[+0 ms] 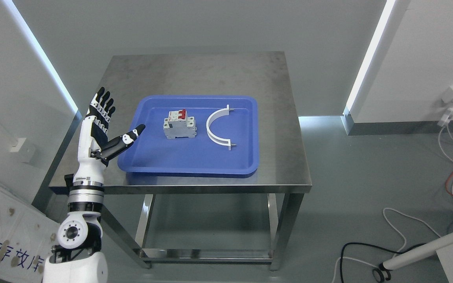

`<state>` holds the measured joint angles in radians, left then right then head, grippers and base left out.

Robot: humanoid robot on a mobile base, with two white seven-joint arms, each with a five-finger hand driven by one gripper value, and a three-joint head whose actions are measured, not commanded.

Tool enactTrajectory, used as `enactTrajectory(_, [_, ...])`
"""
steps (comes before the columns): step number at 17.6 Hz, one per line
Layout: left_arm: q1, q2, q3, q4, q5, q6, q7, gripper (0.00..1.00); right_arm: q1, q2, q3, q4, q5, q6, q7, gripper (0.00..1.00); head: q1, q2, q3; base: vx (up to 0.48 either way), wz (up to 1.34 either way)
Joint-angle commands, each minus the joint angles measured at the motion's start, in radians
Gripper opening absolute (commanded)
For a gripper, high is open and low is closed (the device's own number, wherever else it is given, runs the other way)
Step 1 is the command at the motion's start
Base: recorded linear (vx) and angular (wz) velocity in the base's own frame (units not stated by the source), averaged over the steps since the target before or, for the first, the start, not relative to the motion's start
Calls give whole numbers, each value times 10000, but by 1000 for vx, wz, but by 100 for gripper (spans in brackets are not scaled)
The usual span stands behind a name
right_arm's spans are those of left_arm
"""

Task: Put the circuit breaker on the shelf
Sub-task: 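Reach the left hand to the grey circuit breaker in the blue tray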

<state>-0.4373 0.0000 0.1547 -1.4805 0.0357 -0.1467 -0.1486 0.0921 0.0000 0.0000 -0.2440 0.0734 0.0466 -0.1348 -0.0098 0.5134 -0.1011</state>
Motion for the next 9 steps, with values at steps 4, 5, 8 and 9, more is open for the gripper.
enactTrajectory(4, [-411,579,-793,48,-278,10,-1589,100,0,-175,199,0,-13,317,-17,100,0,0,0,-17,-12])
enactTrajectory(5, [-793,1206,-1099,170,-933,10,-2478,100,0,-175,199,0,2,332,-2,100,0,0,0,-16,0])
enactTrajectory(8, [-1943,1703,-1347,889,-3798,41,-4308,100,0,-175,199,0,2,332,-17,100,0,0,0,0,0])
enactTrajectory(9, [-2311,1688,-1347,1272,-4689,41,-4585,99,0,-175,199,0,2,317,-2,100,0,0,0,0,0])
